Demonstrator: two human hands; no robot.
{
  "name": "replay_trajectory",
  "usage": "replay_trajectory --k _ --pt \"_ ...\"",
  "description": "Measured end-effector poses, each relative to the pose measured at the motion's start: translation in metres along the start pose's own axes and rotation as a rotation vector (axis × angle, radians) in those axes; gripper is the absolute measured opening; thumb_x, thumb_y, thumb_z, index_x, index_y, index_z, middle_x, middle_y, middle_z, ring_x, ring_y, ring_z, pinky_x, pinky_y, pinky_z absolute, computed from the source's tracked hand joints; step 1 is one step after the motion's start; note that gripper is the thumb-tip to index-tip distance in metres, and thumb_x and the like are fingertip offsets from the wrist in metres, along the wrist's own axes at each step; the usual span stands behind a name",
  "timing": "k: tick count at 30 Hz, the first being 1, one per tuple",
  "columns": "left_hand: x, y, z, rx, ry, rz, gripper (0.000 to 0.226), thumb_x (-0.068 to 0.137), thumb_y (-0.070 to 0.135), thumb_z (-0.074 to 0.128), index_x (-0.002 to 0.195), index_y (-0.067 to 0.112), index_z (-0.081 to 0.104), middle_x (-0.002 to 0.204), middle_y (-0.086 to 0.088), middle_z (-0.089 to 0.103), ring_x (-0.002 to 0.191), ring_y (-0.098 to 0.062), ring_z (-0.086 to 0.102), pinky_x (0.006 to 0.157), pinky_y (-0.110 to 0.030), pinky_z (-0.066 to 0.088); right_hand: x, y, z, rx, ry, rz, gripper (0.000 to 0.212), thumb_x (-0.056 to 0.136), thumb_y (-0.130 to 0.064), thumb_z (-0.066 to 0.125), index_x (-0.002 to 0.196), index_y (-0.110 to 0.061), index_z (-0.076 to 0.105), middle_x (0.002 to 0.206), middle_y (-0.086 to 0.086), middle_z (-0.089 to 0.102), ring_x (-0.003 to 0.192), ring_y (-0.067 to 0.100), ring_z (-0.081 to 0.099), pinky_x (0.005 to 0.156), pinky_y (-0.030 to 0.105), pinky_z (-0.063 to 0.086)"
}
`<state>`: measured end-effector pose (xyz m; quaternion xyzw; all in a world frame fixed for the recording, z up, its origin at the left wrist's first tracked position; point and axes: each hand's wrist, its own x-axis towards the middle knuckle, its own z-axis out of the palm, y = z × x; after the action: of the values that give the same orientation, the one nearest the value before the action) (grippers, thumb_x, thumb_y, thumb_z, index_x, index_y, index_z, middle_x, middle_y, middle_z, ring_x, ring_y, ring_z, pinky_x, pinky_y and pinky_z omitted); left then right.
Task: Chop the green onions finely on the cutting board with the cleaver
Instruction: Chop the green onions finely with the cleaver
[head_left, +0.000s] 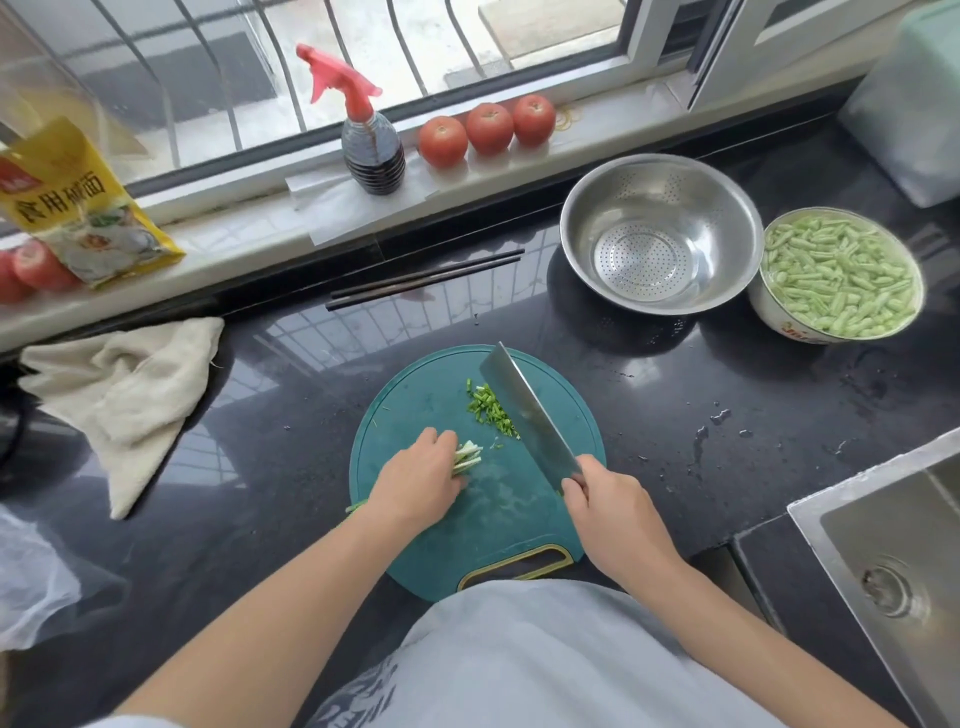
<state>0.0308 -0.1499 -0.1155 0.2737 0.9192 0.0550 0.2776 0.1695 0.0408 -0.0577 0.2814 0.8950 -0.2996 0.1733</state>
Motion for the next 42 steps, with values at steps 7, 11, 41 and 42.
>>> replay_trajectory --k 7,11,41,42 --pt "-0.017 -0.013 0.016 0.064 0.146 0.051 0.032 0.095 0.033 0.063 0.115 0.014 0.048 0.112 -0.003 0.04 0.088 -0.024 0.053 0.074 -0.038 0.05 0.005 -0.008 0.009 -0.009 -0.05 -0.028 0.023 0.102 -0.031 0.042 0.082 -0.021 0.042 0.072 -0.001 0.058 0.067 0.025 0.056 0.062 0.042 0.048" --pt "-0.023 -0.014 0.028 0.252 0.238 0.067 0.027 0.091 0.034 0.063 0.109 0.016 0.056 0.106 -0.005 0.051 0.094 -0.027 0.047 0.078 -0.04 0.044 0.002 -0.011 0.015 -0.059 -0.075 -0.071 0.021 0.103 -0.031 0.041 0.084 -0.022 0.042 0.071 -0.003 0.056 0.065 0.023 0.056 0.058 0.039 0.044" --pt "-0.008 -0.008 0.036 0.08 0.311 0.016 0.076 0.081 0.041 0.072 0.142 0.004 0.048 0.113 -0.006 0.056 0.097 -0.027 0.055 0.077 -0.039 0.051 0.023 -0.036 0.033 -0.088 -0.047 -0.137 0.014 0.104 -0.031 0.036 0.093 -0.023 0.038 0.078 -0.005 0.05 0.077 0.032 0.054 0.063 0.039 0.033" --pt "-0.016 -0.01 0.037 0.054 0.295 0.007 0.083 0.081 0.047 0.07 0.146 0.004 0.043 0.12 -0.006 0.056 0.104 -0.027 0.055 0.084 -0.041 0.052 0.021 -0.035 0.031 -0.09 -0.054 -0.142 0.014 0.104 -0.031 0.036 0.092 -0.024 0.037 0.076 -0.006 0.049 0.076 0.031 0.053 0.062 0.039 0.032"
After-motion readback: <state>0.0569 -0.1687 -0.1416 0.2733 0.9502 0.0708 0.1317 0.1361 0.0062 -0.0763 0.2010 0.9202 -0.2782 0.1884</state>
